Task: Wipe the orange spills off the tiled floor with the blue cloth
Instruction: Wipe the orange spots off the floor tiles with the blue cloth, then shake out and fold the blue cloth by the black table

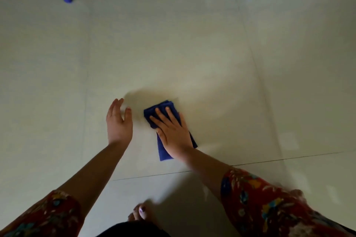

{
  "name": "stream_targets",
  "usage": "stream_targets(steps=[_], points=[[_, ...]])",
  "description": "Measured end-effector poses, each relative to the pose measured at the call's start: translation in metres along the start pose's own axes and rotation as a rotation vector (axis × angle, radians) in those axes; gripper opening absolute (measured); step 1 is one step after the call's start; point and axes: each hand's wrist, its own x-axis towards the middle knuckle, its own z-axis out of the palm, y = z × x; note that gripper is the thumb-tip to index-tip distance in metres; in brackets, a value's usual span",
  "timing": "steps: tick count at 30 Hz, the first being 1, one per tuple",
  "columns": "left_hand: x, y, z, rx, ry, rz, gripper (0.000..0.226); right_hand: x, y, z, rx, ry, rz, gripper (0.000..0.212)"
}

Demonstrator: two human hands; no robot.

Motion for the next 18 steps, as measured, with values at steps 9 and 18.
stream_targets(steps=[9, 18], points=[[-0.034, 0.062, -0.040, -0.478, -0.378, -0.432, 0.044, 0.008, -0.035, -0.166, 1.747, -0.253, 0.736, 0.022], [-0.031, 0.192, -0.098, -0.484, -0.374, -0.052, 0.034, 0.006, -0.017, -0.261, 1.563, -0.253, 0.671, 0.060]])
